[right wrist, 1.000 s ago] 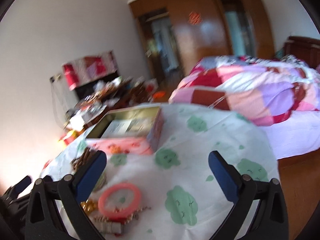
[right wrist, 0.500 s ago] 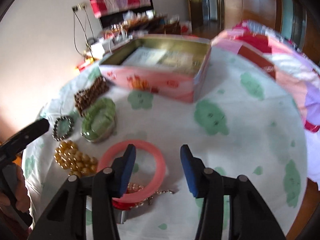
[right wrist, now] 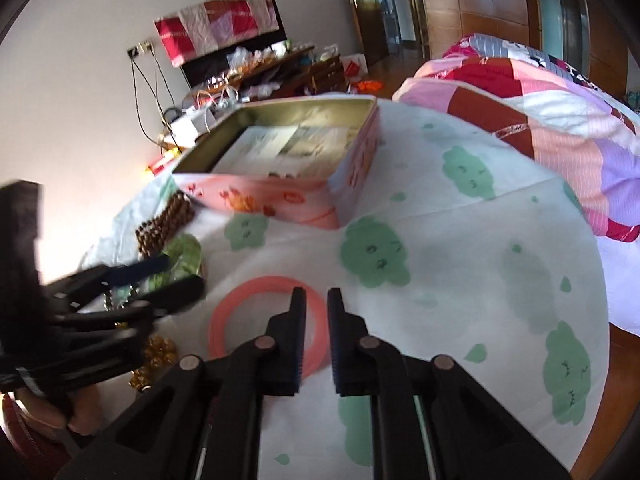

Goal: Organize jewelry
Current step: 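Grasp the pink bangle with the right gripper while the left gripper grasps the green jade bangle, then carry both bangles into the pink tin and open both grippers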

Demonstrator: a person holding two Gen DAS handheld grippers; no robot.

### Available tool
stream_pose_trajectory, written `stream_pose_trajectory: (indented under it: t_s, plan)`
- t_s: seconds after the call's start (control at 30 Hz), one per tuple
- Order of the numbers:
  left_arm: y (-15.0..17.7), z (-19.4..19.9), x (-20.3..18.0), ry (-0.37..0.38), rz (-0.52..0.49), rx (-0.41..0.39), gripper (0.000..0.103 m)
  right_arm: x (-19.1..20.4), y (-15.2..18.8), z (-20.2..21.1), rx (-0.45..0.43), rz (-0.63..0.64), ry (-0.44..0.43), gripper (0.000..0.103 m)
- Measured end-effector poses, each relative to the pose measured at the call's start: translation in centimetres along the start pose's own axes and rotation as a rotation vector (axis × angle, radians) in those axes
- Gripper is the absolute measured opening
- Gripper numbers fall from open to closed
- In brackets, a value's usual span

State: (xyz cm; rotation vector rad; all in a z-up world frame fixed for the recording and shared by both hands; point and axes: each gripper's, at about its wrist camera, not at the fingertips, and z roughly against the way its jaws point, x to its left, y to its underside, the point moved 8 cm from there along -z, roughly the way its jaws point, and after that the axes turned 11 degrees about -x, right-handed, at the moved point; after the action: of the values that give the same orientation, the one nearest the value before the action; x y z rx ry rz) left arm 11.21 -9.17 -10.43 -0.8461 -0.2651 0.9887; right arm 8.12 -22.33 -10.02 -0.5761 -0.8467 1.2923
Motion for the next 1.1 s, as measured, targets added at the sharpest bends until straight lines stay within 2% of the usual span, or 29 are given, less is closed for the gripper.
stream_pose_trajectory:
  t_s: [0.03,0.1,0.2,0.27,0.3,0.33,0.4,0.47,0.57,0.63,0.77,0.8,0.83,1.0,1.1]
  plan:
    - [0.0,0.0,0.1,-0.008,0.002,0.000,0.024,0.1,-0.2,0.0,-0.011,0.007,0.007,0.014]
    - [-0.1,0.2,0.2,0.001,0.010,-0.013,0.009,0.2,-0.2,-0.2,-0.010,0.024,0.015,0.014]
    - [-0.2,0.9,0.7,0.009,0.031,-0.043,0.007,0.3,0.0,-0.6,0.005,0.001,-0.018,0.015]
    - [-0.6,1.9,1.0,0.024,0.057,-0.093,0.007,0.3,0.3,-0.8,0.027,0.024,-0.019,0.027]
    - [-0.8,2.2,1.1,0.036,0.069,-0.112,0.007,0.4,0.5,-1.0,0.041,0.027,-0.027,0.047]
    - [-1.2,2.9,1.1,0.055,0.087,-0.141,0.007,0.5,0.8,-0.9,0.050,0.021,-0.039,0.073]
    - [-1.9,4.3,1.1,0.083,0.114,-0.188,0.007,1.0,0.9,-0.9,0.054,0.000,-0.076,0.091]
    - [-2.5,6.3,1.1,0.121,0.134,-0.247,0.007,1.8,0.8,-0.9,0.056,0.002,-0.100,0.091]
    - [-3.4,8.2,1.5,0.151,0.152,-0.314,0.007,3.3,1.6,-2.2,0.106,0.064,-0.084,0.091]
    - [-3.8,8.7,1.9,0.141,0.161,-0.332,0.007,4.1,2.7,-3.4,0.156,0.134,-0.041,0.093]
    - [-4.1,8.5,2.3,0.131,0.174,-0.331,0.007,5.1,3.4,-4.0,0.170,0.254,0.034,0.093]
    - [-4.0,8.4,2.4,0.120,0.162,-0.329,0.007,5.0,3.4,-3.9,0.171,0.260,0.040,0.088]
    - [-4.0,8.2,2.2,0.104,0.143,-0.325,0.007,4.8,3.2,-3.8,0.166,0.257,0.048,0.084]
    - [-3.3,7.0,2.2,0.044,0.116,-0.284,0.007,2.7,2.7,-3.3,0.171,0.207,0.067,0.084]
    - [-3.4,6.6,2.5,0.027,0.111,-0.276,0.007,1.8,1.1,-1.8,0.099,0.089,0.018,0.084]
